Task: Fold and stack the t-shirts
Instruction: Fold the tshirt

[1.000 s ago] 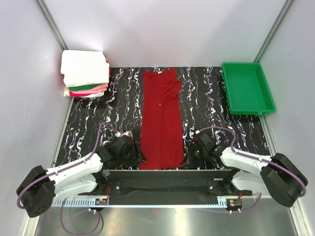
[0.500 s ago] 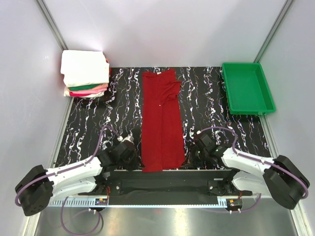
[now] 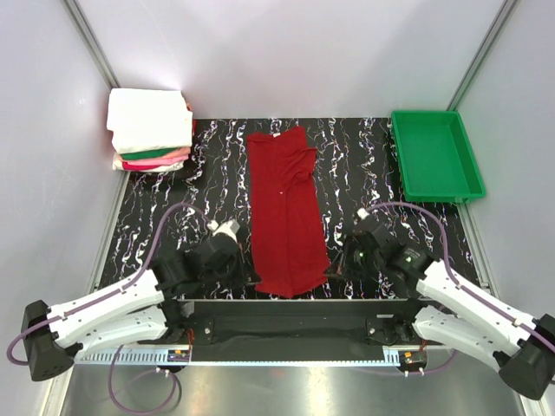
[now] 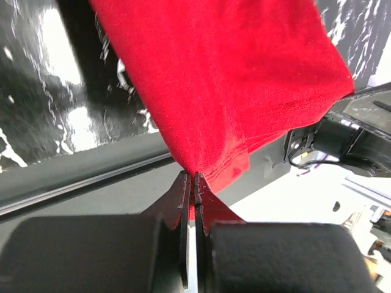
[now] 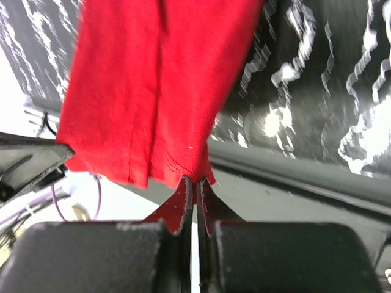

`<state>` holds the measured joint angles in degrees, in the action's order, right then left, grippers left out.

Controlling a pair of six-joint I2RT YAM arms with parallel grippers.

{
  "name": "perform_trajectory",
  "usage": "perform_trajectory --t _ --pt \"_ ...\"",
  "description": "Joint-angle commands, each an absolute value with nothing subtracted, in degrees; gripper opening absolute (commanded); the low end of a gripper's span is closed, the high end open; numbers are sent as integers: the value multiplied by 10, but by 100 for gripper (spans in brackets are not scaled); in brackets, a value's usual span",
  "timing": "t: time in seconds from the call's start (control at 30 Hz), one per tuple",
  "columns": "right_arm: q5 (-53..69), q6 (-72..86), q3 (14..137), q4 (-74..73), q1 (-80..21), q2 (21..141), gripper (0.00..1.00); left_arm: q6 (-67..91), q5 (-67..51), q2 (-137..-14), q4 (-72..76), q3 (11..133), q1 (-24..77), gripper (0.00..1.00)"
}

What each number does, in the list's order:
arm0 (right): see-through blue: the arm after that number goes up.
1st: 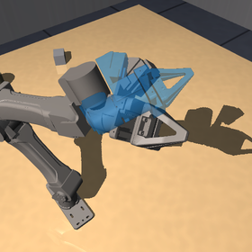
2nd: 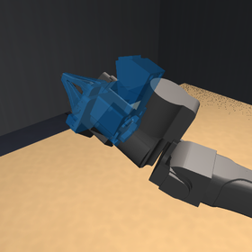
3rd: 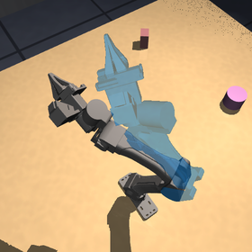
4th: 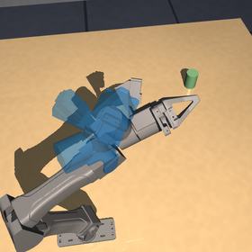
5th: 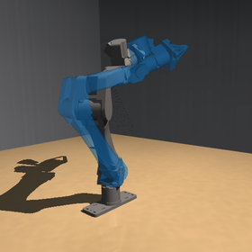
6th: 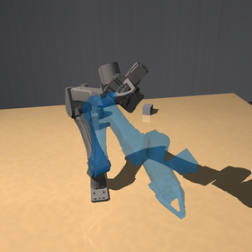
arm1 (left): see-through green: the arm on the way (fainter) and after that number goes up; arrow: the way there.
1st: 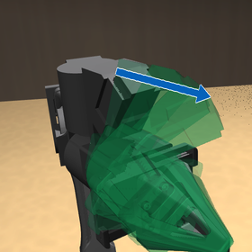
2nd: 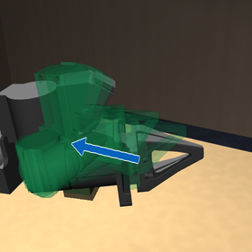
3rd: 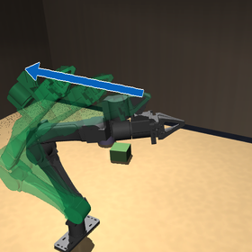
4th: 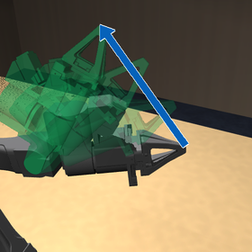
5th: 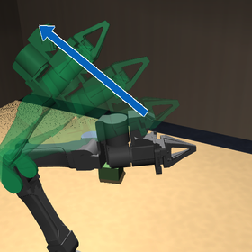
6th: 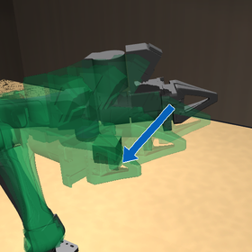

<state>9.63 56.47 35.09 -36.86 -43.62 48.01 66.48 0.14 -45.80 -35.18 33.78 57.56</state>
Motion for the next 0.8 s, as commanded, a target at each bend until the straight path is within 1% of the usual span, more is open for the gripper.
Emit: perform_trajectory --t 0.0,0.07,0.1,0.13,0.23,0.3,0.53,0.67,0.77 --pt "36 513 431 -396 -439 532 0 596 44 -505 -412 423 546 0" --pt "17 479 476 -403 -425 564 0 553 37 -526 -422 460 507 0" --pt "17 467 490 -402 -416 598 0 540 22 -544 -420 468 491 0" --pt "21 454 516 -400 -387 615 0 527 11 -553 -411 477 473 0" --pt "78 411 552 -373 -332 670 0 479 -35 -594 -399 509 404 0" --pt "88 385 574 -356 -290 713 0 447 -61 -633 -393 538 361 0" --pt "122 321 719 -353 -247 878 0 372 -108 -780 -370 633 281 0" --pt "139 307 772 -348 -222 967 0 343 -144 -875 -355 681 237 0" --pt "156 301 814 -352 -207 1007 0 326 -166 -935 -360 728 214 0"
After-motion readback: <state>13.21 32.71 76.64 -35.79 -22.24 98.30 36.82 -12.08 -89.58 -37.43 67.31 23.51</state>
